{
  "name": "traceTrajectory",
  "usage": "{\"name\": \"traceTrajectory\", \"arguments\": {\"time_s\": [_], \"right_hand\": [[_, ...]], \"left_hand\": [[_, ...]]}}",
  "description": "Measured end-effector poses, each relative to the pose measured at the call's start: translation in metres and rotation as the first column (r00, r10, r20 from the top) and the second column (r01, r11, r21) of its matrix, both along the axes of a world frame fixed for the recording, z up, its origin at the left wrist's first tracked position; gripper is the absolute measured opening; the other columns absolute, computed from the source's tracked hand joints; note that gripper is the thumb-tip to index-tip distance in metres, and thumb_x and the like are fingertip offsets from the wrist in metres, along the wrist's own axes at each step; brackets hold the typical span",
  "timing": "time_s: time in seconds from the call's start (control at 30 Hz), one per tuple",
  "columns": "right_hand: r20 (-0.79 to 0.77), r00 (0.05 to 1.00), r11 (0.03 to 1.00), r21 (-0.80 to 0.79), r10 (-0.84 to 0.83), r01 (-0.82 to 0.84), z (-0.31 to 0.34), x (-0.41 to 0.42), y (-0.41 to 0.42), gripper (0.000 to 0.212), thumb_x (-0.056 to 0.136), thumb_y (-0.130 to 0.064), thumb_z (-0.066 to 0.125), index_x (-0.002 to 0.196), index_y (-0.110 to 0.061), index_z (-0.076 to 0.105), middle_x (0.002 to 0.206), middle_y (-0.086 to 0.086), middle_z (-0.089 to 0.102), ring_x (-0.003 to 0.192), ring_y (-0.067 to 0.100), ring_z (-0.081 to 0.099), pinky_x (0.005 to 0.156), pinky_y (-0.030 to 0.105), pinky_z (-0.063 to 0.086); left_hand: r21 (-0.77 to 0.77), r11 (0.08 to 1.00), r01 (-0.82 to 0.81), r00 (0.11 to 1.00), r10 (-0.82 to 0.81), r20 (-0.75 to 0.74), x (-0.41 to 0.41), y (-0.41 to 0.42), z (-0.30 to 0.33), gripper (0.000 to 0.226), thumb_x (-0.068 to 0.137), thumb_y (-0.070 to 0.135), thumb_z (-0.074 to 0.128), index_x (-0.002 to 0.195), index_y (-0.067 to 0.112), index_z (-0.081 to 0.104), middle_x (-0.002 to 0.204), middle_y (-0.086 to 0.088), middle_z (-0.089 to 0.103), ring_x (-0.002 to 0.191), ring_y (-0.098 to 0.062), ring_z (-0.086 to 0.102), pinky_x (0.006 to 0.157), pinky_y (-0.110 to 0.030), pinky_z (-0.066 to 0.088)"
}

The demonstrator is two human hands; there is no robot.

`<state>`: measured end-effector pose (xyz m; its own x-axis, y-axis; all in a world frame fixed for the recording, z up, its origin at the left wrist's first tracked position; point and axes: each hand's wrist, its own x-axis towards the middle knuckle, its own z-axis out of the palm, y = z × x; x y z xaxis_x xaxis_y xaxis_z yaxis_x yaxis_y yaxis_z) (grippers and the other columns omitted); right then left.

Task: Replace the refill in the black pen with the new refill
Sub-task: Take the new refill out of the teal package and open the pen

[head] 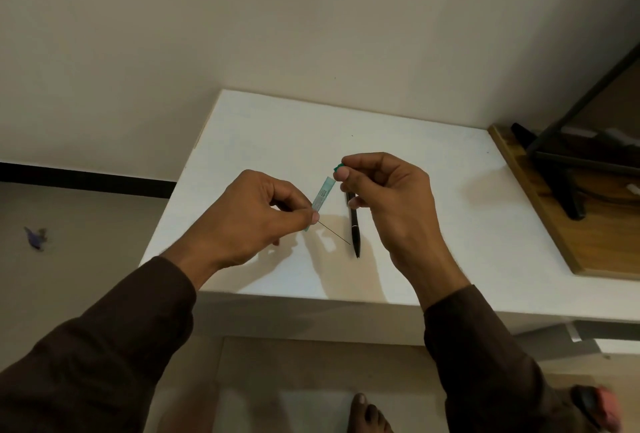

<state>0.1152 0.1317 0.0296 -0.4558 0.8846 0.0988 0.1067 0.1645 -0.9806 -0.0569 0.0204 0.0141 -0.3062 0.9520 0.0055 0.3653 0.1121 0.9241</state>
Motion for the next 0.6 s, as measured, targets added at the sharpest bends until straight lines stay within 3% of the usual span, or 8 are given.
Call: {"name": "traceTrajectory", "arguments": {"time_s": [0.33,0.6], "right_hand": [[-0.059,0.995,0.995,-0.041,0.085,-0.088,0.0029,0.0082,0.0021,0.008,0.089,-0.008,0.078,0.094,-0.014,0.081,0.085,0.002,0.081,0.079,0.017,0.074,0.064,0.024,0.057],[-0.041,0.997,0.998,-0.002,0.058,-0.058,0.0006,0.0063,0.0010,0.008,0.090,-0.010,0.078,0.094,-0.016,0.081,0.089,-0.001,0.082,0.081,0.012,0.074,0.065,0.023,0.058]], "left_hand": [[-0.004,1.000,0.006,1.000,-0.006,0.022,0.0033,0.0031,0.0023,0.007,0.087,0.018,0.078,0.084,0.014,0.084,0.079,-0.002,0.080,0.067,-0.016,0.077,0.059,-0.036,0.065],[0.000,1.000,0.029,0.999,-0.029,0.020,0.0049,0.0022,0.0021,0.006,0.086,0.019,0.079,0.084,0.015,0.084,0.077,-0.002,0.079,0.067,-0.018,0.076,0.058,-0.033,0.064]]}}
